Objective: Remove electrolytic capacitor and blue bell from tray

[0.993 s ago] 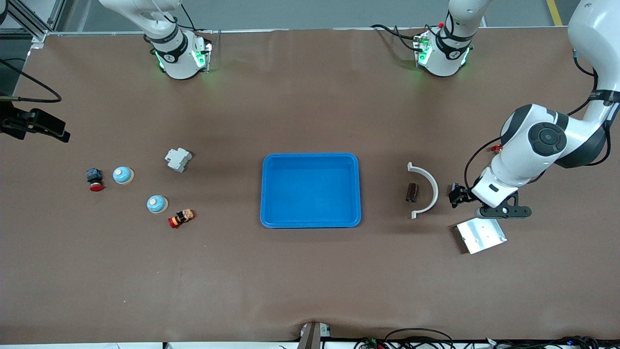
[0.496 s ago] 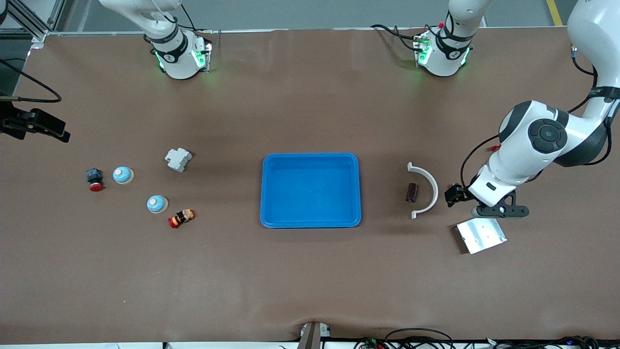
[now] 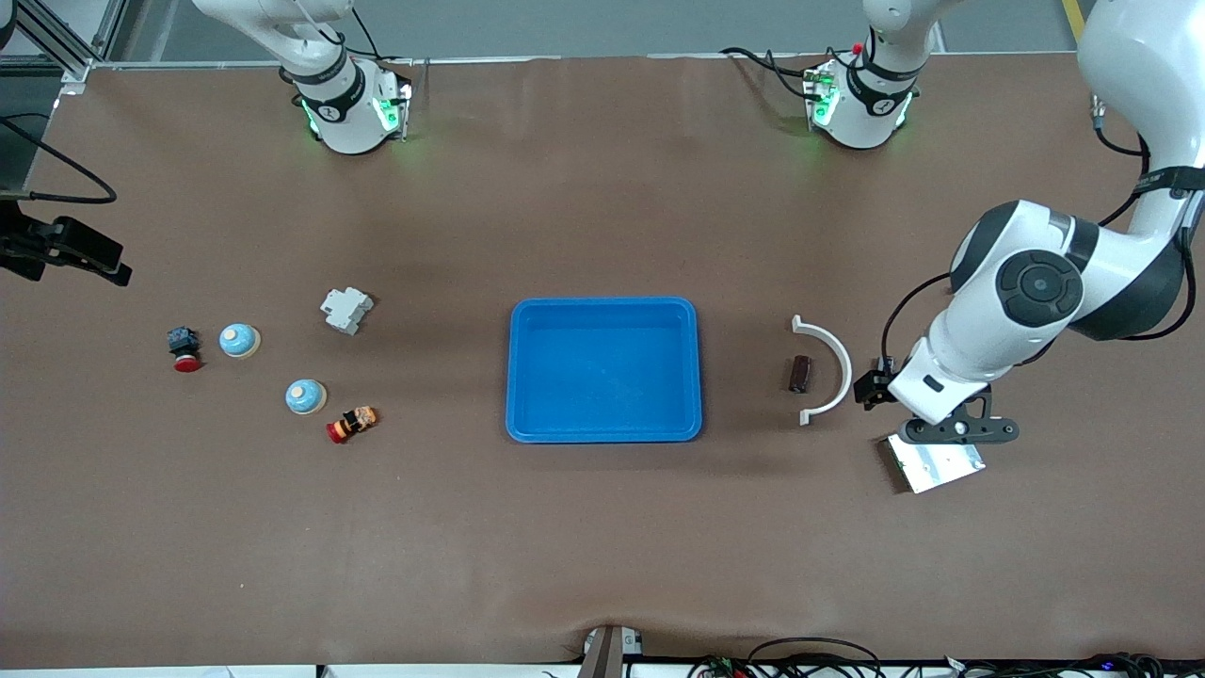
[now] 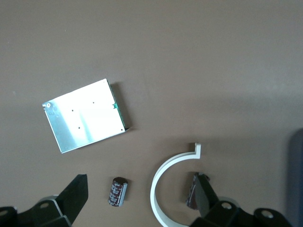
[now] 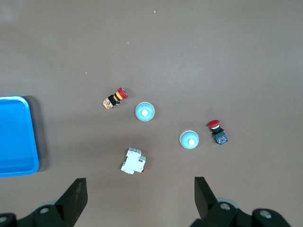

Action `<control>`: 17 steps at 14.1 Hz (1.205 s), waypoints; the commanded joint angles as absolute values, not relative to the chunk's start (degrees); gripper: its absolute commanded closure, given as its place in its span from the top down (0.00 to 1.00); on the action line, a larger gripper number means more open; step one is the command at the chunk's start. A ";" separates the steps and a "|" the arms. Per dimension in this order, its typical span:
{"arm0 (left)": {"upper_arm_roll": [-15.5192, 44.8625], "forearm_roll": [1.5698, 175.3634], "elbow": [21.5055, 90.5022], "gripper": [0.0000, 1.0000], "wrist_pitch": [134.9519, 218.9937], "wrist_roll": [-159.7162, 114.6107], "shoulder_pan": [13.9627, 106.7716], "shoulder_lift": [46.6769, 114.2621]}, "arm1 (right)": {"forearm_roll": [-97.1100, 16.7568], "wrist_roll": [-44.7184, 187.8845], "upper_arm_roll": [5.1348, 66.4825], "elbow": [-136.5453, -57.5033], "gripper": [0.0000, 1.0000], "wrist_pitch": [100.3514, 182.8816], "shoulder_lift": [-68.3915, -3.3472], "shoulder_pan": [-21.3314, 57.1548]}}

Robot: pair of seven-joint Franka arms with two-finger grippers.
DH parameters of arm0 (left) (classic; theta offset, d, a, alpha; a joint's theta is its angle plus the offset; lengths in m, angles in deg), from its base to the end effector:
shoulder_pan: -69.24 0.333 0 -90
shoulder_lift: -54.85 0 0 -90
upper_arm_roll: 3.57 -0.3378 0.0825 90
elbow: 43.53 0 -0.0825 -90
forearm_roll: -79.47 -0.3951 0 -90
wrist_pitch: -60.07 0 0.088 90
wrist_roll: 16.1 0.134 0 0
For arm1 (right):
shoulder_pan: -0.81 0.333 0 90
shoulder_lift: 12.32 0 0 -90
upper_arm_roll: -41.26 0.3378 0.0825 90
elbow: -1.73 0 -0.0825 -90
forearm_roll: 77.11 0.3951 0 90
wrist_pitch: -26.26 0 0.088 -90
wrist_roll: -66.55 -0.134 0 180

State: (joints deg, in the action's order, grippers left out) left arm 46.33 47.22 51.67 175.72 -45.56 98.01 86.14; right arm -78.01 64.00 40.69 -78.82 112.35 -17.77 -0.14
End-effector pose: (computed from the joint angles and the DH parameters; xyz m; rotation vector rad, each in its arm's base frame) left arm 0.6713 -0.1347 0.3682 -3.0622 0.0306 -0.1077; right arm 0.5905 -0.0176 0.6375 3.1230 -0.1126 0.0027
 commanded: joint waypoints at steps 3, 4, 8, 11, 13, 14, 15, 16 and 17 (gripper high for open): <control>27.87 59.83 47.08 1.00 173.54 -35.29 84.04 80.09 | -77.73 64.88 41.26 -77.98 1.00 112.48 -18.29 -0.86; 21.98 64.14 47.08 1.00 173.54 -31.35 80.27 77.90 | -77.64 64.88 41.26 -77.98 1.00 112.57 -18.38 -0.94; 4.72 76.91 47.17 1.00 172.67 -21.38 68.20 72.43 | -77.64 66.19 41.26 -78.16 1.00 112.66 -18.38 -0.94; -0.12 77.80 47.08 1.00 171.26 -21.29 63.02 70.50 | -77.64 67.78 41.17 -78.16 1.00 112.83 -18.38 -1.12; -2.33 78.51 47.08 1.00 168.72 -20.50 60.38 68.83 | -77.64 67.78 41.17 -78.16 1.00 112.74 -18.38 -1.12; -2.68 78.51 47.17 1.00 166.97 -19.80 59.93 67.43 | -77.64 67.78 41.17 -78.16 1.00 112.83 -18.38 -1.12; -2.69 78.51 47.17 1.00 165.90 -19.62 59.58 66.89 | -77.64 67.78 41.17 -78.16 1.00 112.74 -18.38 -1.12; -2.69 78.59 47.26 1.00 164.68 -19.53 59.31 65.67 | -77.64 67.69 41.17 -78.16 1.00 112.83 -18.29 -1.12; -2.69 78.68 47.26 1.00 163.10 -19.18 59.22 64.70 | -77.72 67.69 41.17 -78.16 1.00 112.74 -18.38 -1.12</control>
State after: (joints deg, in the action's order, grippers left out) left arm -1.40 77.19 46.45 165.96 -21.50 60.21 67.71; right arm -77.98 66.83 40.64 -78.82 112.89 -18.11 -0.15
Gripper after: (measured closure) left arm 0.000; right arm 0.000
